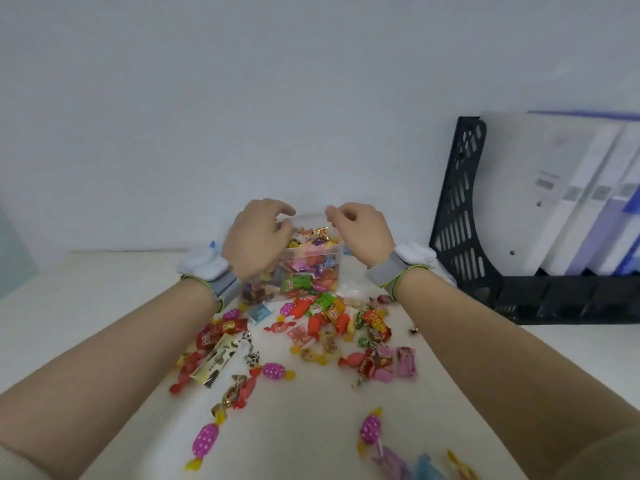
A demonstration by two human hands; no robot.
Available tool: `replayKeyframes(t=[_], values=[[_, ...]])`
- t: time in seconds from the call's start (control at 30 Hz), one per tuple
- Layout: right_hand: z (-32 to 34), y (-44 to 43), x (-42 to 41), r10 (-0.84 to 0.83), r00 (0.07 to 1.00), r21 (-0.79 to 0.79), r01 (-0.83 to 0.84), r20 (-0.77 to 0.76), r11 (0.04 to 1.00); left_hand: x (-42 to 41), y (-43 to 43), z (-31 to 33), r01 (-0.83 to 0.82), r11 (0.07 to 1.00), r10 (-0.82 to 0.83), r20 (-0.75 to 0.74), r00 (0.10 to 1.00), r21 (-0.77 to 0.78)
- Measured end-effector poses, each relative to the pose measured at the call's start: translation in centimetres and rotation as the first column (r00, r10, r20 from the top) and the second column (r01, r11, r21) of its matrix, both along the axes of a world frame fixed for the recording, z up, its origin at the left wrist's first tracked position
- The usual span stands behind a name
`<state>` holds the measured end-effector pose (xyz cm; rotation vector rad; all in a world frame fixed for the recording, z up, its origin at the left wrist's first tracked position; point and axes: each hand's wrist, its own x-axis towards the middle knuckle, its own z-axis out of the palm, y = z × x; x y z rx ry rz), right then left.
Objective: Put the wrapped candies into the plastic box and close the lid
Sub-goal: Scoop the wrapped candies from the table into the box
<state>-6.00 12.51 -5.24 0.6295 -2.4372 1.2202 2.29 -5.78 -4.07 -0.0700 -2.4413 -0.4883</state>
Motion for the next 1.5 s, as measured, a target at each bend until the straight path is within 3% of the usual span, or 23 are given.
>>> replayKeyframes(t=[0.1, 0.2, 0.27, 0.37, 0.43, 0.57, 0.7, 0.87, 1.03, 1.13, 1.3, 1.5], values=[[-1.7, 4.0, 1.4, -0.063, 0.997, -0.006, 0.063, 0.049, 0.998, 2.4, 2.2, -1.8, 0.182, 0.974, -0.193, -0.070, 0.979, -0.138], [-4.3, 7.7, 3.0, -0.189, 0.981, 0.025, 0.188, 0.051, 0.982, 4.5, 4.1, -4.2, 0.307, 0.932, -0.302, 0.054, 0.952, -0.195], [-6.1, 10.0, 3.5, -0.277, 0.958, 0.097, 0.270, 0.072, 0.958, 5.0, 5.0, -6.2, 0.329, 0.918, -0.284, 0.210, 0.935, -0.221], [-8.4, 12.3, 4.1, -0.316, 0.928, 0.244, 0.266, 0.196, 0.933, 5.5, 6.1, -8.7, 0.290, 0.939, -0.201, 0.390, 0.898, -0.184], [-9.8, 12.8, 4.9, -0.318, 0.909, 0.296, 0.236, 0.271, 0.926, 5.5, 6.6, -9.9, 0.229, 0.960, -0.143, 0.424, 0.894, -0.160], [-10.9, 12.1, 6.0, -0.286, 0.933, 0.355, 0.197, 0.219, 0.914, 5.3, 6.9, -11.1, 0.132, 0.989, -0.086, 0.479, 0.874, -0.062], [-10.9, 10.9, 6.3, -0.111, 0.964, 0.360, 0.017, 0.240, 0.933, 4.9, 6.7, -11.4, 0.098, 0.993, -0.119, 0.477, 0.871, 0.069], [-10.9, 8.3, 6.2, 0.019, 0.986, 0.492, -0.098, 0.164, 0.865, 4.8, 6.7, -11.6, 0.118, 0.992, -0.121, 0.492, 0.862, 0.038], [-11.2, 6.3, 5.9, 0.097, 0.991, 0.471, -0.132, 0.097, 0.872, 4.7, 6.6, -11.6, 0.118, 0.992, -0.120, 0.452, 0.884, 0.034], [-11.1, 5.8, 5.6, 0.067, 0.993, 0.486, -0.107, 0.099, 0.867, 4.7, 6.6, -11.7, 0.084, 0.996, -0.094, 0.424, 0.901, 0.043], [-11.2, 5.3, 5.2, 0.031, 0.999, 0.574, -0.002, -0.041, 0.819, 4.1, 6.0, -12.3, 0.053, 0.994, -0.085, 0.386, 0.919, 0.091], [-11.2, 4.9, 5.1, -0.012, 0.994, 0.571, 0.073, -0.110, 0.818, 3.8, 6.3, -12.5, -0.004, 0.999, 0.020, 0.308, 0.951, -0.051]])
